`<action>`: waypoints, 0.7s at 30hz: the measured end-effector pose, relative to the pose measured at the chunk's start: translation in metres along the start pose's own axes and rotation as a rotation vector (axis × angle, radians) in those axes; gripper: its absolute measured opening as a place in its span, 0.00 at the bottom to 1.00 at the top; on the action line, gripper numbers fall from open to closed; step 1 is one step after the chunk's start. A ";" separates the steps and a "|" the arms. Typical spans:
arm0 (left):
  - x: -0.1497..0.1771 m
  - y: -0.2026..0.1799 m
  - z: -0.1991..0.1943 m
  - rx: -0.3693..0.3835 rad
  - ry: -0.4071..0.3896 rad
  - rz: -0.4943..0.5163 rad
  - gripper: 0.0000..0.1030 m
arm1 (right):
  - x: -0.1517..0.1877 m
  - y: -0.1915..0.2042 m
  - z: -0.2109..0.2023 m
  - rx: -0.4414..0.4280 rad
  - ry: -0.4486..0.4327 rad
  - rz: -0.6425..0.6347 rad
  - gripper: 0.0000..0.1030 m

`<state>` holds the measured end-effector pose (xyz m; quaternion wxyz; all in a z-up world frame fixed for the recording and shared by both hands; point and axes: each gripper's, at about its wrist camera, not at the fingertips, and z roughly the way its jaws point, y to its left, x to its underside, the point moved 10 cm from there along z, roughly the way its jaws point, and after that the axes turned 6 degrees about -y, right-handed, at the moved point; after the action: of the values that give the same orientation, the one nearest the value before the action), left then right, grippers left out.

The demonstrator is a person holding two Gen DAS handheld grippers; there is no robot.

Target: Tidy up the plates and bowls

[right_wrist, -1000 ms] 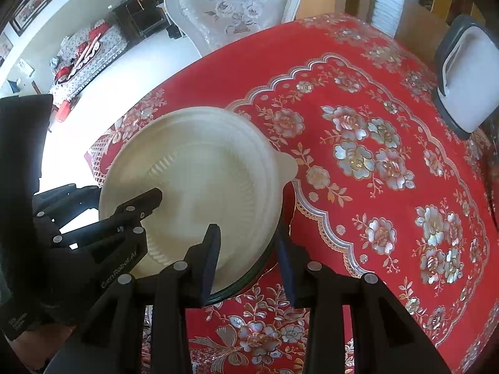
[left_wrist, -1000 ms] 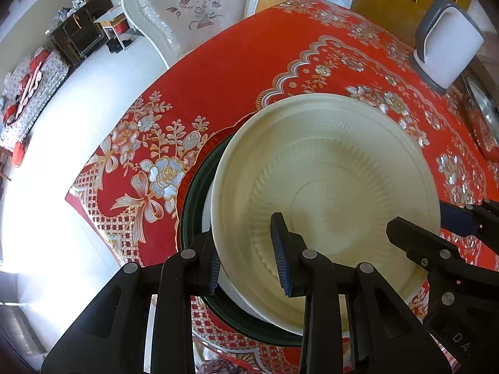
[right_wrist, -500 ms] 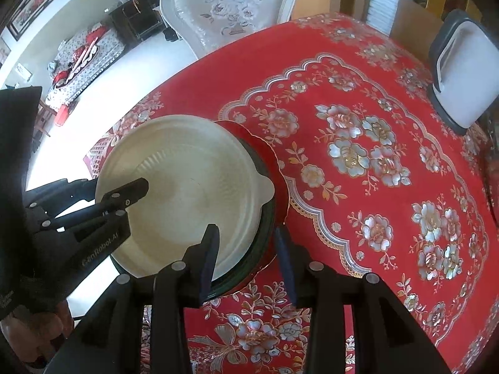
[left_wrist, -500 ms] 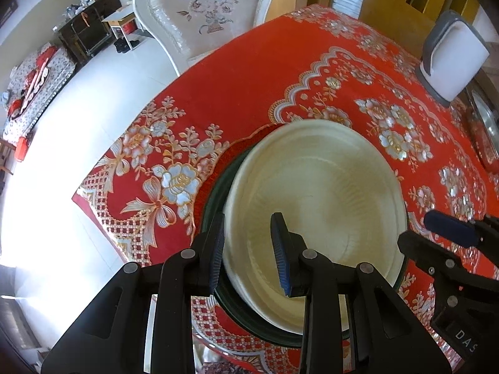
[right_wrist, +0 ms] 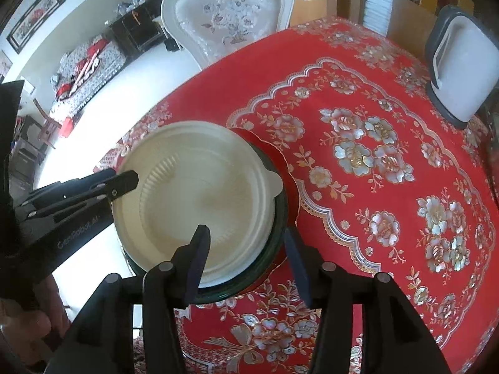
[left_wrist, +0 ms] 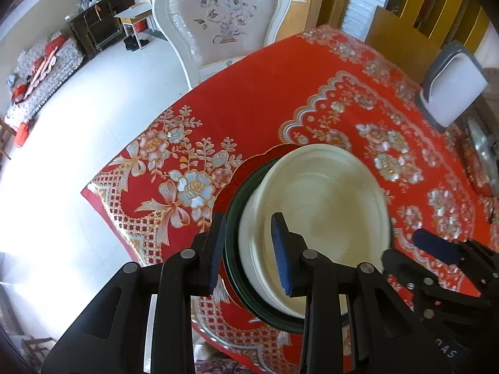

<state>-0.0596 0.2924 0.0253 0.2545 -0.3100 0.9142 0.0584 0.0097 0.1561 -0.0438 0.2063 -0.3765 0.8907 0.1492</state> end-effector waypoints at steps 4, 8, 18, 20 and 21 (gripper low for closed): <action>0.000 -0.003 -0.014 0.026 -0.012 -0.006 0.42 | -0.002 0.001 -0.008 0.016 -0.035 0.037 0.55; -0.001 -0.003 -0.028 0.009 -0.057 -0.002 0.55 | 0.000 0.004 -0.017 0.032 -0.072 0.079 0.62; 0.036 -0.002 -0.044 -0.070 -0.096 -0.139 0.55 | 0.030 -0.001 -0.022 0.048 -0.022 0.064 0.67; 0.042 -0.005 -0.048 -0.060 -0.097 -0.151 0.55 | 0.035 -0.008 -0.027 0.045 -0.036 0.078 0.67; 0.044 -0.006 -0.049 -0.075 -0.093 -0.144 0.55 | 0.036 -0.010 -0.028 0.048 -0.039 0.079 0.67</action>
<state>-0.1069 0.2506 0.0456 0.2887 -0.3809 0.8739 0.0884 -0.0132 0.1159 -0.0376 0.2265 -0.3332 0.9040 0.1431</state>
